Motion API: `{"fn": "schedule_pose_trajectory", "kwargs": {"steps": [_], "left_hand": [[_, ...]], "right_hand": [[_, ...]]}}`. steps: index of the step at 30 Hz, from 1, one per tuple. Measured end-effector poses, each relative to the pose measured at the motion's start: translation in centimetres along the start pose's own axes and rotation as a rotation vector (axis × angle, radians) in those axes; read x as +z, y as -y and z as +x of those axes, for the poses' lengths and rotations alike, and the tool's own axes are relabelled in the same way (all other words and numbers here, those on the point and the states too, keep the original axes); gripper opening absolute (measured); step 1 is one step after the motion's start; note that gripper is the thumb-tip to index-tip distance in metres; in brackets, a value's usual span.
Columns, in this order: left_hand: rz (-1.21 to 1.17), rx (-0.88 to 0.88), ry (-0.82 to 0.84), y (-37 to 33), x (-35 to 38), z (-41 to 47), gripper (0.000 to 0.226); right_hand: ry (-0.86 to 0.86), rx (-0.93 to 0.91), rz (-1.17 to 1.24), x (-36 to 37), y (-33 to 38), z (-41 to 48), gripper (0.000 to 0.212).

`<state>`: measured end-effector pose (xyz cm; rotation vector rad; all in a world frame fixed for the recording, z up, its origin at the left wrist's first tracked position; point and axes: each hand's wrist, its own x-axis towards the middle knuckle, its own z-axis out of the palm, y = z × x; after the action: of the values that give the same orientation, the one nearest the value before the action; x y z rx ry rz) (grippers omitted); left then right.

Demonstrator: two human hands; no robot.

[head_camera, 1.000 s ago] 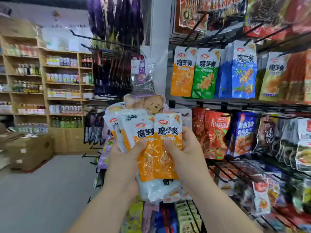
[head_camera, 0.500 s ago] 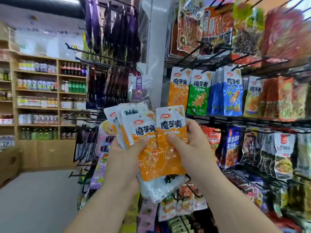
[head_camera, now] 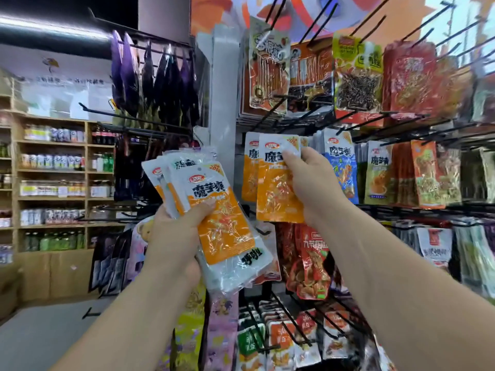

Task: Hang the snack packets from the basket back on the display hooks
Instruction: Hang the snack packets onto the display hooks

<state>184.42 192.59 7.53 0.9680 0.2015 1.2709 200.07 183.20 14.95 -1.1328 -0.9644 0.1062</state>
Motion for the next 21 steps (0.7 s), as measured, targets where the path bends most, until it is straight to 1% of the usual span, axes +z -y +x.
{"fn": "schedule_pose_trajectory", "kwargs": {"steps": [2, 4, 7, 9, 10, 12, 13, 15, 18, 21], "left_hand": [[0.008, 0.012, 0.013, -0.1, 0.2, 0.1, 0.039], [0.023, 0.025, 0.018, -0.2, 0.2, 0.2, 0.039], [0.040, 0.050, 0.031, -0.5, 0.3, 0.2, 0.032], [0.043, 0.063, 0.023, -0.7, 0.3, 0.2, 0.031], [0.044, 0.066, 0.018, -0.8, 0.3, 0.1, 0.033], [0.045, 0.071, 0.013, -0.9, 0.2, 0.2, 0.035], [0.048, 0.074, 0.014, -0.9, 0.1, 0.2, 0.035], [0.056, 0.079, 0.011, -1.0, -0.1, 0.4, 0.035], [0.063, 0.090, -0.004, -1.0, -0.3, 0.6, 0.043], [0.075, 0.109, -0.005, -0.9, -0.4, 0.7, 0.045]], "right_hand": [[-0.017, -0.032, -0.009, -0.3, 0.8, 1.1, 0.016], [-0.036, -0.063, -0.028, -0.6, 1.7, 2.1, 0.023], [-0.037, -0.078, -0.021, -0.3, 2.5, 3.1, 0.024], [-0.044, -0.059, 0.001, 0.1, 2.6, 3.5, 0.033], [-0.050, -0.052, 0.004, 0.2, 2.5, 3.6, 0.032], [-0.056, -0.050, -0.005, 0.5, 2.4, 3.8, 0.021], [-0.057, -0.050, -0.007, 0.5, 2.4, 3.9, 0.023], [-0.053, -0.049, -0.014, 0.4, 2.2, 4.3, 0.035], [-0.045, -0.039, -0.022, 0.2, 2.1, 4.6, 0.030], [-0.034, -0.039, -0.015, 0.3, 2.0, 4.7, 0.014]]}}
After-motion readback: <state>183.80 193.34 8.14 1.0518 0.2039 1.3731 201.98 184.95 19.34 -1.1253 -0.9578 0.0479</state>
